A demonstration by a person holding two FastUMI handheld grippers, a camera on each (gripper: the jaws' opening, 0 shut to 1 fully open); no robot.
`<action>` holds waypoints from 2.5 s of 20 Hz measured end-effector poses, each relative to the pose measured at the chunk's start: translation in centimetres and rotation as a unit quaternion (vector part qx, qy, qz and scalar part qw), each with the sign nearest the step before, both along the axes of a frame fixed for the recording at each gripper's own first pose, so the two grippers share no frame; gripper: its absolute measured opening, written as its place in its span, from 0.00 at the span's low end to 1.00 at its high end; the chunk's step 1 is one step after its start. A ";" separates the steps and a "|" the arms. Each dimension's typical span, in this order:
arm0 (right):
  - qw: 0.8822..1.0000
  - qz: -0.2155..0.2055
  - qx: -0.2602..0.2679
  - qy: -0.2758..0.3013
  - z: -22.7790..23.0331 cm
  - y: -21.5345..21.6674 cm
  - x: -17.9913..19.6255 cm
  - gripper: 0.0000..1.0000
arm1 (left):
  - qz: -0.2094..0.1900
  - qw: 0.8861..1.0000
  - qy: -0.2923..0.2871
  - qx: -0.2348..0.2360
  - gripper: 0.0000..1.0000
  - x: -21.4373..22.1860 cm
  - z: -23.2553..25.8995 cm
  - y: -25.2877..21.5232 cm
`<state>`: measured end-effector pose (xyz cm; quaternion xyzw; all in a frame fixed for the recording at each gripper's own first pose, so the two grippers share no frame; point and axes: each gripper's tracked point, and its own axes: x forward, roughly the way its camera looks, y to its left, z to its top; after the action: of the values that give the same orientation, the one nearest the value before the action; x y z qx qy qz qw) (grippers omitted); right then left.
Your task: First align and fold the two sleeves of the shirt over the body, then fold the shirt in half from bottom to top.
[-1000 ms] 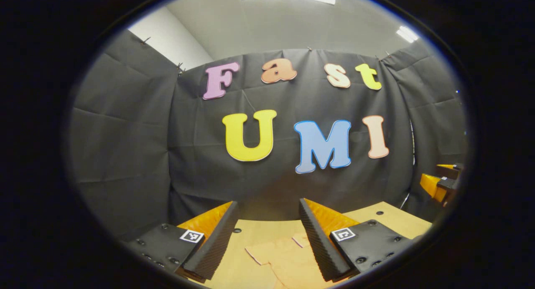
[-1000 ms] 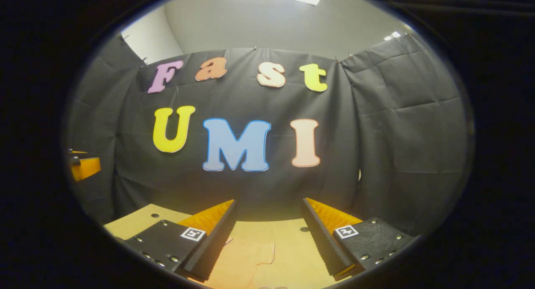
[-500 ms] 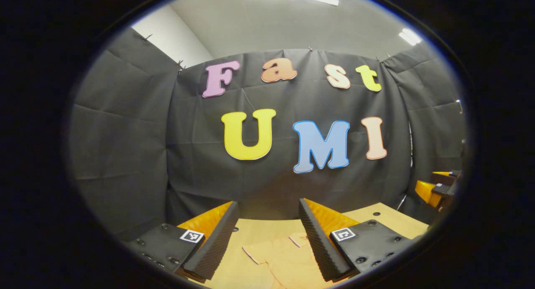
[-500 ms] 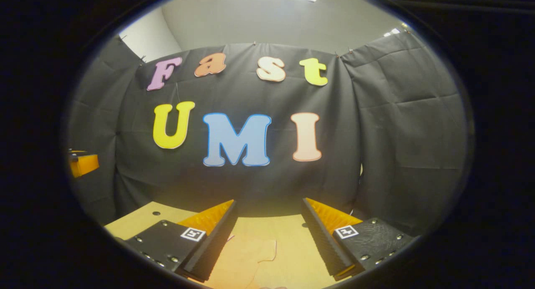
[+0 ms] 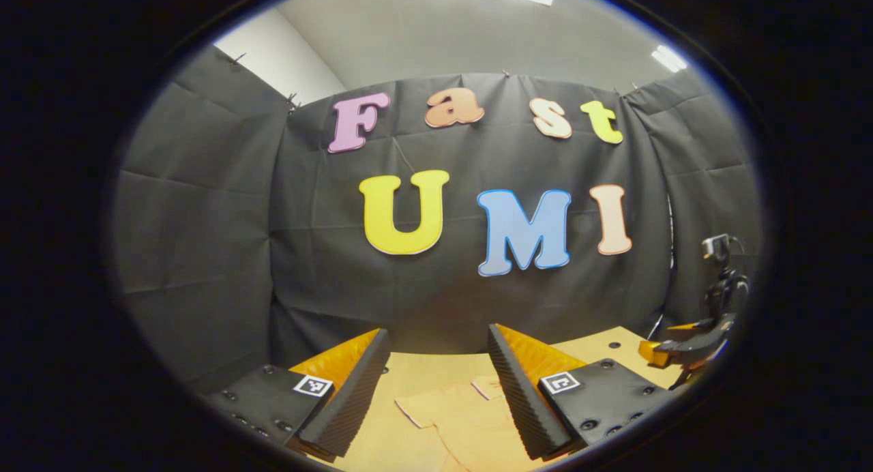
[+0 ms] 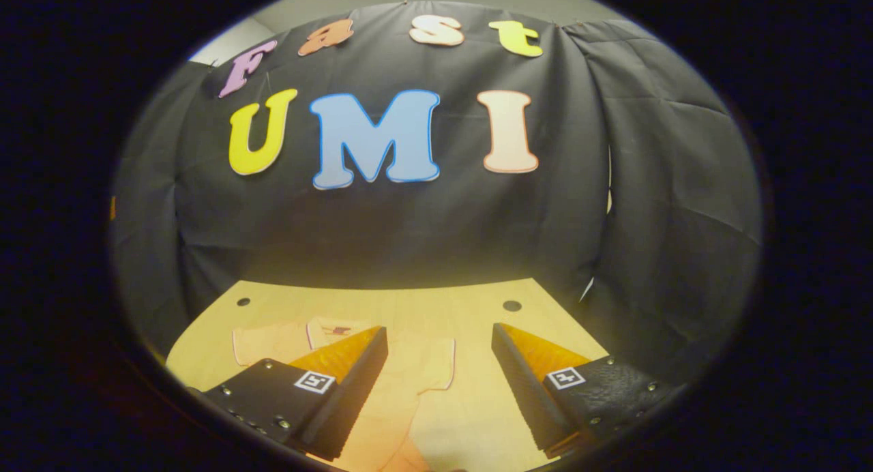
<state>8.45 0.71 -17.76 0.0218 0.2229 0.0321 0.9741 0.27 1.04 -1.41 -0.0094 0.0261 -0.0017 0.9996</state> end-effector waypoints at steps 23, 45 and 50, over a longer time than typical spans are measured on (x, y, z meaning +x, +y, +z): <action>0.960 -0.018 0.014 0.280 -23.8 -0.5 8.4 0.86 | 0.090 0.994 0.058 0.018 0.95 1.0 -2.7 5.1; 0.972 0.047 -0.026 0.229 -20.2 3.3 10.9 0.00 | 0.084 0.994 0.070 0.016 0.95 1.5 -3.6 5.5; 0.973 0.124 -0.059 0.184 -17.0 9.0 12.0 0.00 | 0.084 0.994 0.069 0.013 0.96 1.6 -3.6 5.6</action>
<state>20.45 9.75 -34.81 -0.0576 0.4008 0.1354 0.9043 1.89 6.60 -5.03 0.0016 0.0938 0.0836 0.9921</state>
